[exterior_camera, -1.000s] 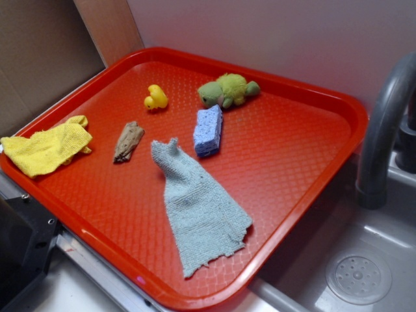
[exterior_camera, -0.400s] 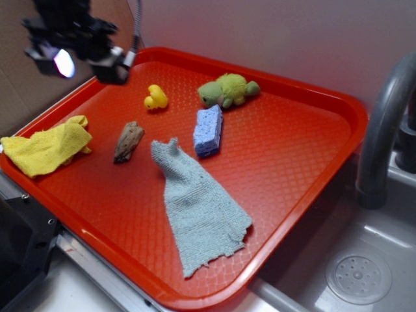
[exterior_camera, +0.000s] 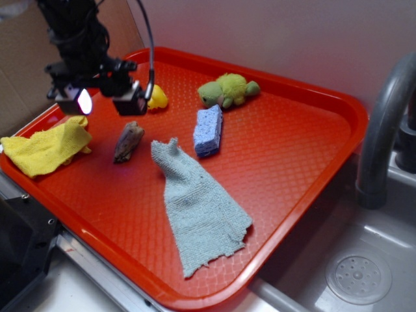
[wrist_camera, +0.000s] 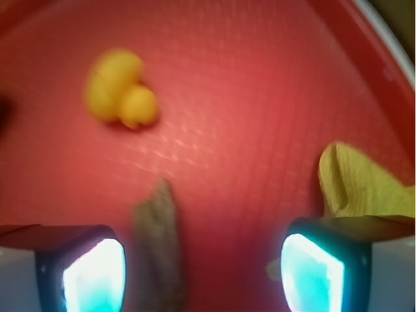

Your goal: Grab the wood chip.

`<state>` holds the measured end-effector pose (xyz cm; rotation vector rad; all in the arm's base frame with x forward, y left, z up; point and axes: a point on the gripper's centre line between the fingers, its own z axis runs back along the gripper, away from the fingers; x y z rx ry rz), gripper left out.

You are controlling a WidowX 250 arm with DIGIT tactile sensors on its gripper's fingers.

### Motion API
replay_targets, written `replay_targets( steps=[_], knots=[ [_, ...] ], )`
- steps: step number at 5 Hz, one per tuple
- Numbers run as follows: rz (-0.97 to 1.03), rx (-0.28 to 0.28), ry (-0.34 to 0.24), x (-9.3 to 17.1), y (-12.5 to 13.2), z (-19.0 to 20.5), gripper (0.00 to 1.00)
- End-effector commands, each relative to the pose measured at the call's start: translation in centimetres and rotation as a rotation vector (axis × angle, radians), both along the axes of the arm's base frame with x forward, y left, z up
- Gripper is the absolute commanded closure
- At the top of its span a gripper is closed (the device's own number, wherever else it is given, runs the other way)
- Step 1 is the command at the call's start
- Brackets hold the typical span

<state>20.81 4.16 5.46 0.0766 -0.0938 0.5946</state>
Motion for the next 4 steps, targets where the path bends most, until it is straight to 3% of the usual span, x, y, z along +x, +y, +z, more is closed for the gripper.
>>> replay_targets(
  steps=[1,3,4],
  knots=[
    [-0.143,-0.065,-0.01,0.1,0.6,-2.2,0.0],
    [-0.194,-0.053,0.043,-0.3,-0.6,-5.0,0.0],
    [-0.23,-0.076,0.037,-1.1,-1.7,-4.7,0.0]
  ],
)
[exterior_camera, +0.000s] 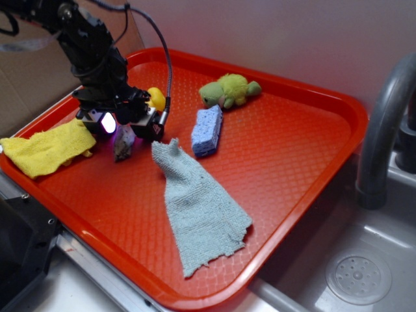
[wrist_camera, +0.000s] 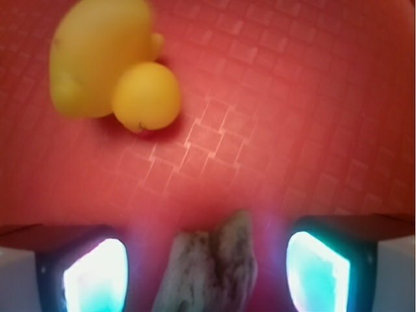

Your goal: Grab the wood chip.

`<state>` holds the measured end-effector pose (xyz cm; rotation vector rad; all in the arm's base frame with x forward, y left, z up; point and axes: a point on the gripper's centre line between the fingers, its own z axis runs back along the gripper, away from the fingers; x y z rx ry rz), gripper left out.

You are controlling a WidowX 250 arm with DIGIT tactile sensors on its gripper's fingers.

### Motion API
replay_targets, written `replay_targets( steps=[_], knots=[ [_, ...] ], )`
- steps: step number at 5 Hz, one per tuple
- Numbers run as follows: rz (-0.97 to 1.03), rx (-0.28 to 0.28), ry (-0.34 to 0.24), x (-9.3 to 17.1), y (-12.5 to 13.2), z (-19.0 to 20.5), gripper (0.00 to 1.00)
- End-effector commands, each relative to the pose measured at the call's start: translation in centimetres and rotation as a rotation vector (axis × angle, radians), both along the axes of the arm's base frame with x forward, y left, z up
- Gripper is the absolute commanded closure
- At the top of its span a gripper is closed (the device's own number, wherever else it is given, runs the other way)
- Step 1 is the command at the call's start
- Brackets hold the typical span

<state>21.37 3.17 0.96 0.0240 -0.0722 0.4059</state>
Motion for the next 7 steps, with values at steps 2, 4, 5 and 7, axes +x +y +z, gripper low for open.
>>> replay_targets(
  steps=[2,4,5,7],
  knots=[
    [-0.049,-0.017,0.019,-1.9,-1.1,-0.4,1.0],
    [-0.064,0.001,0.016,-1.9,-1.2,-0.4,1.0],
    [-0.061,0.006,0.018,-1.9,-1.1,-0.1,1.0],
    [-0.062,0.022,0.03,-2.1,-0.5,2.7,1.0]
  ],
)
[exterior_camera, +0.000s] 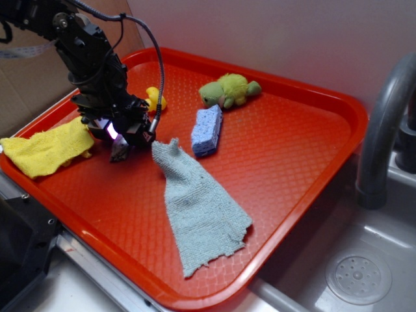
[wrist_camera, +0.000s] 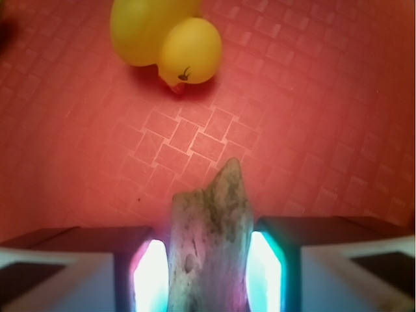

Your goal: Grab the wood chip.

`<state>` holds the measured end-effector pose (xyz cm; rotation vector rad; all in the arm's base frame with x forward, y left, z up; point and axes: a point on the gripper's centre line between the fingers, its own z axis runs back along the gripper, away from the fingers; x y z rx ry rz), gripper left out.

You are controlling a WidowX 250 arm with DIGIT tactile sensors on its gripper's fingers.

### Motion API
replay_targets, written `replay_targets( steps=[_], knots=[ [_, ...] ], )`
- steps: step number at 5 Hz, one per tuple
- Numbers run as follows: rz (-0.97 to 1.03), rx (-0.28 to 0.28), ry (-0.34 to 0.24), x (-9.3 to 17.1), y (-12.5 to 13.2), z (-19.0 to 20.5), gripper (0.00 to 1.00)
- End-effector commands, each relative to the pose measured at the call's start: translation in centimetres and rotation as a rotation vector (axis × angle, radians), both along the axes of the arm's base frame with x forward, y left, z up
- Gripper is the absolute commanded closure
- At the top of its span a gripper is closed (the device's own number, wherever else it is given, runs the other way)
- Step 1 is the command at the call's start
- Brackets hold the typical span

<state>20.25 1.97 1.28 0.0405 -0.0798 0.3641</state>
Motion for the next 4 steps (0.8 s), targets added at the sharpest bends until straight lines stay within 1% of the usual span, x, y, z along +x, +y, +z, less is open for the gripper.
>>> replay_targets(
  steps=[1,2,3,4],
  knots=[
    [-0.067,0.019,-0.001,-2.4,-1.3,7.4,1.0],
    [-0.112,-0.005,-0.018,-1.6,-2.2,12.4,1.0],
    [-0.113,-0.016,-0.125,-1.3,-2.0,17.5,1.0],
    [-0.137,-0.081,-0.097,-1.3,-1.4,22.4,1.0]
  ],
)
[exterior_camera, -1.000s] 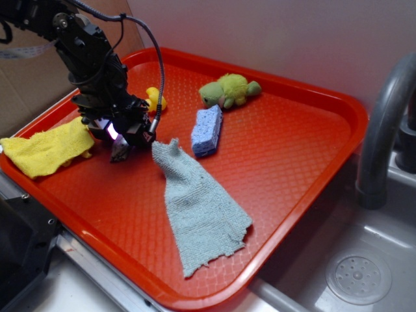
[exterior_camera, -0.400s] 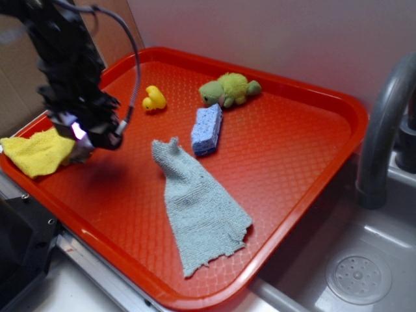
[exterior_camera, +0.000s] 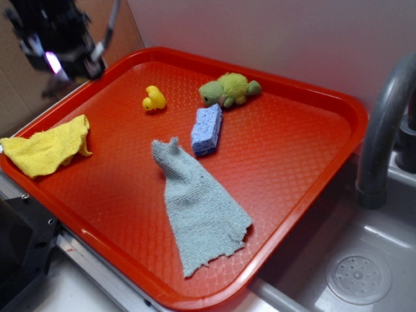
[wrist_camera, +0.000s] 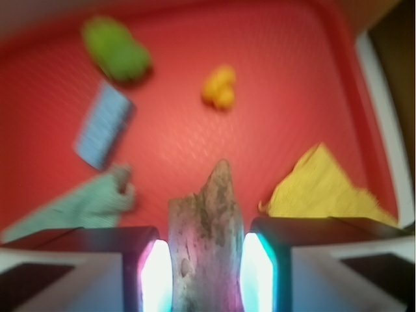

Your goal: Grab the wood chip.

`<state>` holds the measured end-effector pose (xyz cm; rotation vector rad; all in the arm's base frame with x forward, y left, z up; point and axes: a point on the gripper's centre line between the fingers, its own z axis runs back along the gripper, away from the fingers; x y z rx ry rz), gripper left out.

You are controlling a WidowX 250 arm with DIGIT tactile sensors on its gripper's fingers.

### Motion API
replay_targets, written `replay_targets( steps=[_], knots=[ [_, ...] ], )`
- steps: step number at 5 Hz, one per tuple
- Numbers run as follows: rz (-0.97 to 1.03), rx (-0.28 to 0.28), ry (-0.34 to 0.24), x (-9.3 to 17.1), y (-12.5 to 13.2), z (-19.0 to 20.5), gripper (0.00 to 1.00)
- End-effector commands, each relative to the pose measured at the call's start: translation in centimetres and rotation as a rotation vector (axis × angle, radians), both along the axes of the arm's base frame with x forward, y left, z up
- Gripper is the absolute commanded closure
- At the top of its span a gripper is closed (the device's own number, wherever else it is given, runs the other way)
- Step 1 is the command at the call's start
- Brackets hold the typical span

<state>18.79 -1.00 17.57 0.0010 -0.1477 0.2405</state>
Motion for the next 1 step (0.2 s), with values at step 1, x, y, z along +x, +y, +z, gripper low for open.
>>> replay_targets(
  steps=[1],
  knots=[
    [0.019,-0.061,0.0,0.33,1.82,11.1,1.0]
  ],
)
